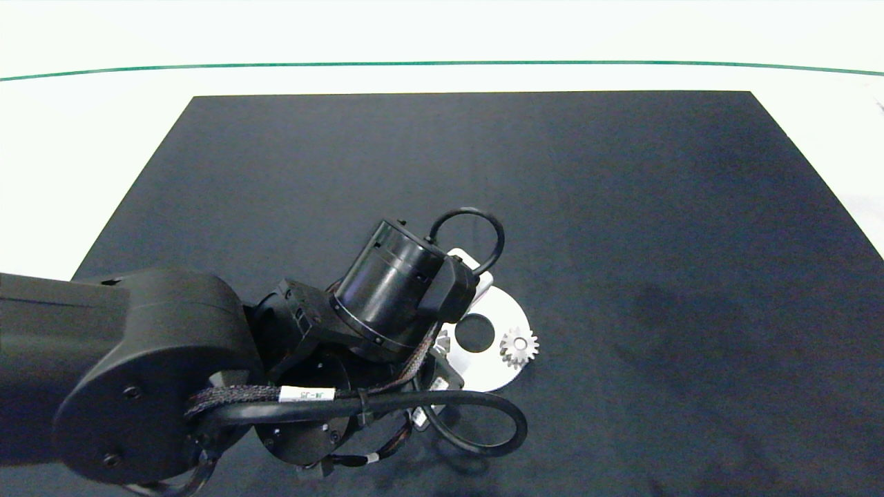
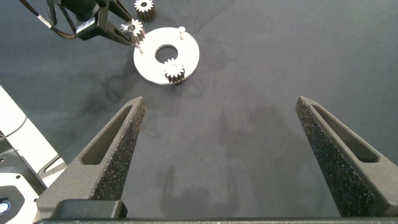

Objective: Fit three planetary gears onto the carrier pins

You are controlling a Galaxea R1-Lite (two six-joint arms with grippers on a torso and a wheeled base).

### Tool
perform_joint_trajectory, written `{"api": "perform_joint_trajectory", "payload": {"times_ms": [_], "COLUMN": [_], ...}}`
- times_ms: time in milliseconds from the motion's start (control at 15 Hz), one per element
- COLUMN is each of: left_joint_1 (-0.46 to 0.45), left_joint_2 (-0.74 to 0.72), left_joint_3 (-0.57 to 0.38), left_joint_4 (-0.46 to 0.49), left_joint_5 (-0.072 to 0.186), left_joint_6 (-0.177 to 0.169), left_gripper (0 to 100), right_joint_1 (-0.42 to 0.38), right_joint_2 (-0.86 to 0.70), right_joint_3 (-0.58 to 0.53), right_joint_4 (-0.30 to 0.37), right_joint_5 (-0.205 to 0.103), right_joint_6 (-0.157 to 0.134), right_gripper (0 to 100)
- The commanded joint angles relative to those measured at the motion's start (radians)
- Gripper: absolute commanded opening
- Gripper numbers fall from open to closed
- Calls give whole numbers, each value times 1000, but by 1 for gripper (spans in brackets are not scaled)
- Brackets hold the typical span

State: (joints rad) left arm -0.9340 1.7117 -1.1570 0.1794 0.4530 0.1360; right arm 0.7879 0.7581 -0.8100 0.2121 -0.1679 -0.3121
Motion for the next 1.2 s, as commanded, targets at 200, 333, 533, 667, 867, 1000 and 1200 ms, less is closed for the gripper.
{"api": "perform_joint_trajectory", "payload": {"times_ms": [200, 333, 533, 667, 867, 1000, 1200], "left_joint_1": [3, 3, 4, 4, 0, -5, -11], "left_joint_2": [8, 8, 8, 9, 14, 22, 29], "left_joint_3": [2, 10, 30, 28, 13, 5, 5], "left_joint_4": [-1, 0, -3, -3, -4, -4, -4], "left_joint_5": [3, 3, 3, 3, 3, 3, 3], "left_joint_6": [-1, -3, -6, -15, -12, -12, -12], "left_gripper": [0, 0, 0, 0, 0, 0, 0], "right_joint_1": [1, 1, 1, 1, 1, 1, 1], "right_joint_2": [0, 0, 0, 0, 0, 0, 0], "right_joint_3": [0, 0, 0, 0, 2, 3, 2], "right_joint_4": [1, 1, 1, 1, 1, 1, 1], "right_joint_5": [-1, -1, -1, -1, -1, -1, -1], "right_joint_6": [-2, -2, -2, -2, -4, -4, -4], "right_gripper": [100, 100, 100, 100, 100, 100, 100]}}
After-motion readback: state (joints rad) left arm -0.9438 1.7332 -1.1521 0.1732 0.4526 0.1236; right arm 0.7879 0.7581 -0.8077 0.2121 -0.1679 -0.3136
